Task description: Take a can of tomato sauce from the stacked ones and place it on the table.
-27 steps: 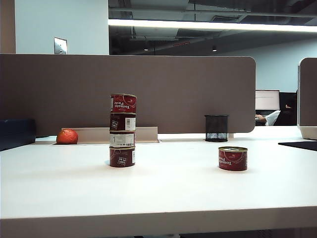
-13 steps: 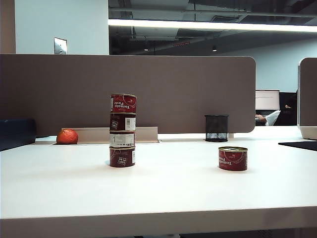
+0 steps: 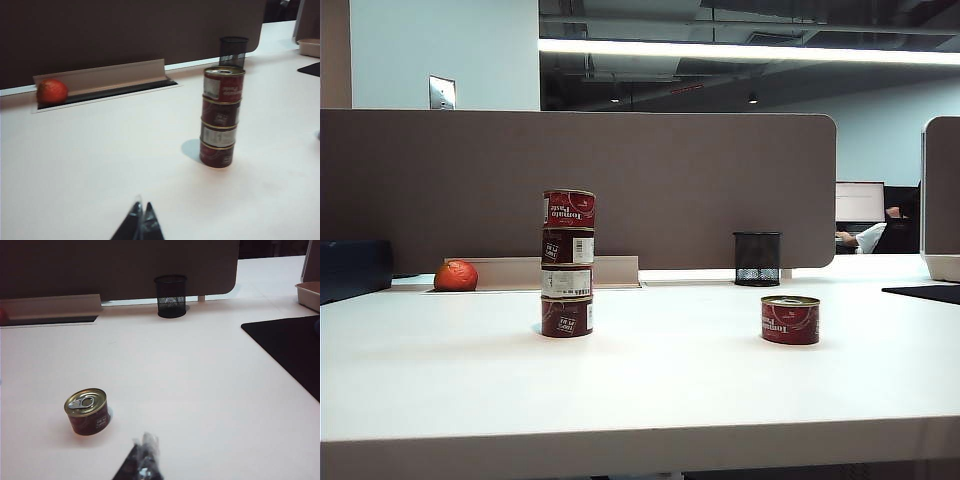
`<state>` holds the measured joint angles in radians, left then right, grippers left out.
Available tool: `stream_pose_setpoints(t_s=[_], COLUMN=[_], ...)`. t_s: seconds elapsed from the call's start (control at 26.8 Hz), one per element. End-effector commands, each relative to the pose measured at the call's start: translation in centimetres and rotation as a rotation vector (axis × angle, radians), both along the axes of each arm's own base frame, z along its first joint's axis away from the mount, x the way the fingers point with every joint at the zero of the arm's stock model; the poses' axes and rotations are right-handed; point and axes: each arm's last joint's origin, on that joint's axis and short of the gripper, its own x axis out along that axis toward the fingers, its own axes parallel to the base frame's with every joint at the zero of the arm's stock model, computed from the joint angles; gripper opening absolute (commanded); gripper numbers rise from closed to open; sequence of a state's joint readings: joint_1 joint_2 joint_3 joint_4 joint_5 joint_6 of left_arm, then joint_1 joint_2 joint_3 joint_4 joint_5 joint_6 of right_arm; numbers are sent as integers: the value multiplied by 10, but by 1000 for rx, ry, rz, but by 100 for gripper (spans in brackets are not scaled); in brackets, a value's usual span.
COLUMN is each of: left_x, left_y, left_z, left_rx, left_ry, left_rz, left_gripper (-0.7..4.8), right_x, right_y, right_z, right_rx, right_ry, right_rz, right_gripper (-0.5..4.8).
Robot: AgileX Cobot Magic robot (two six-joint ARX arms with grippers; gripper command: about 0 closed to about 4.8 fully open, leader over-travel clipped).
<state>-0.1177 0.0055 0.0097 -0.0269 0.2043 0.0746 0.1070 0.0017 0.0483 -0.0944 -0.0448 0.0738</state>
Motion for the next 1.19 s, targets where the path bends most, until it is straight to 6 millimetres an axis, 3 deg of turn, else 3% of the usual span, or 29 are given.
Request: stream_pose_setpoints(t_s=[0.04,1.19], left_x=[1,1], left_y=[2,3], left_z=[2,2], left_rx=[4,-3], left_ry=[-20,-13], left_rz=[77,96], left_gripper=[-6,-6], right_x=[0,0], right_y=[0,0], right_z=[4,3], right_rx=[-26,-49], right_ry=[-33,-31], right_rz=[-4,-17], right_gripper=[-9,-8])
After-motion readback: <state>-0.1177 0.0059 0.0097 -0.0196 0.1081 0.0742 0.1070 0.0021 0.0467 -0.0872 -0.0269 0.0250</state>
